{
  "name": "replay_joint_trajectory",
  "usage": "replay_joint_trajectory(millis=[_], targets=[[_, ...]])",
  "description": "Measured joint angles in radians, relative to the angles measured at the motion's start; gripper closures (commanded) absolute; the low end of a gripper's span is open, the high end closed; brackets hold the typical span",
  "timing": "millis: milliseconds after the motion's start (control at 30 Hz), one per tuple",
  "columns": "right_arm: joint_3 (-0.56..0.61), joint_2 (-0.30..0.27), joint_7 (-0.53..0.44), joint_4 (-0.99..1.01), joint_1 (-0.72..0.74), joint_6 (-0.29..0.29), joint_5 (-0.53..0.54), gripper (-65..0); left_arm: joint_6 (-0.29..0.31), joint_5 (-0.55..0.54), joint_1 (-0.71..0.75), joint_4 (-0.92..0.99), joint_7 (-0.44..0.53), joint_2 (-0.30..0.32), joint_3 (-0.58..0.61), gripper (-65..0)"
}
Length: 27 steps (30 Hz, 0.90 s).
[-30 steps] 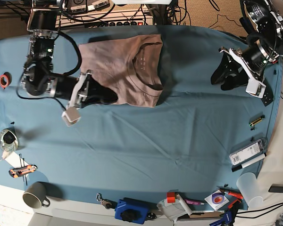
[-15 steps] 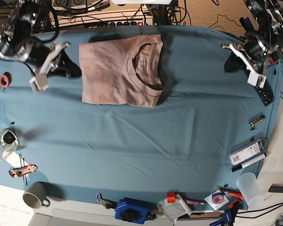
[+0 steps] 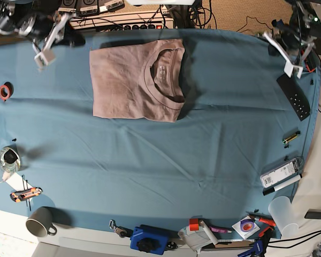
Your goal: Fold the T-shirt properly
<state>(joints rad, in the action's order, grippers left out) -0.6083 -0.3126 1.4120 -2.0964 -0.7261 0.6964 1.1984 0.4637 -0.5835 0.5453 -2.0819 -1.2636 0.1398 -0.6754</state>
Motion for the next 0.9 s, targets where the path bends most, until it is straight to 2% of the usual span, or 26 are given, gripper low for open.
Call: replay_joint_trajectory(millis=[167, 333, 433, 533, 600, 767, 900], targets=[[0.0, 0.0, -0.002, 0.0, -0.11, 0.0, -0.053, 0.0, 0.0, -0.003, 0.107, 0.0, 0.0, 0.002, 0.001, 0.0], [0.0, 0.0, -0.006, -0.001, -0.189, 0.0, -0.156, 0.0, -0.013, -0.011, 0.21, 0.0, 0.003, 0.002, 0.002, 0.0], [0.0, 0.023, -0.006, 0.0, -0.226, 0.0, -0.216, 0.0, -0.019, -0.012, 0.272, 0.0, 0.009, 0.002, 0.002, 0.0], [0.0, 0.067, -0.008, 0.018, -0.237, 0.0, -0.232, 0.0, -0.019, -0.016, 0.335, 0.0, 0.09, 0.002, 0.002, 0.0], [0.002, 0.076, -0.018, 0.083, -0.234, 0.001, -0.236, 0.0, -0.019, -0.019, 0.373, 0.008, 0.119, 0.002, 0.002, 0.0], [0.066, 0.043, -0.013, 0.3, -0.209, -0.002, -0.297, 0.0, -0.019, -0.016, 0.401, 0.117, 0.141, 0.002, 0.002, 0.0], [0.154, 0.005, -0.018, 0.452, -0.138, 0.002, -0.354, 0.0, -0.019, -0.015, 0.391, 0.254, 0.255, 0.002, 0.002, 0.0]])
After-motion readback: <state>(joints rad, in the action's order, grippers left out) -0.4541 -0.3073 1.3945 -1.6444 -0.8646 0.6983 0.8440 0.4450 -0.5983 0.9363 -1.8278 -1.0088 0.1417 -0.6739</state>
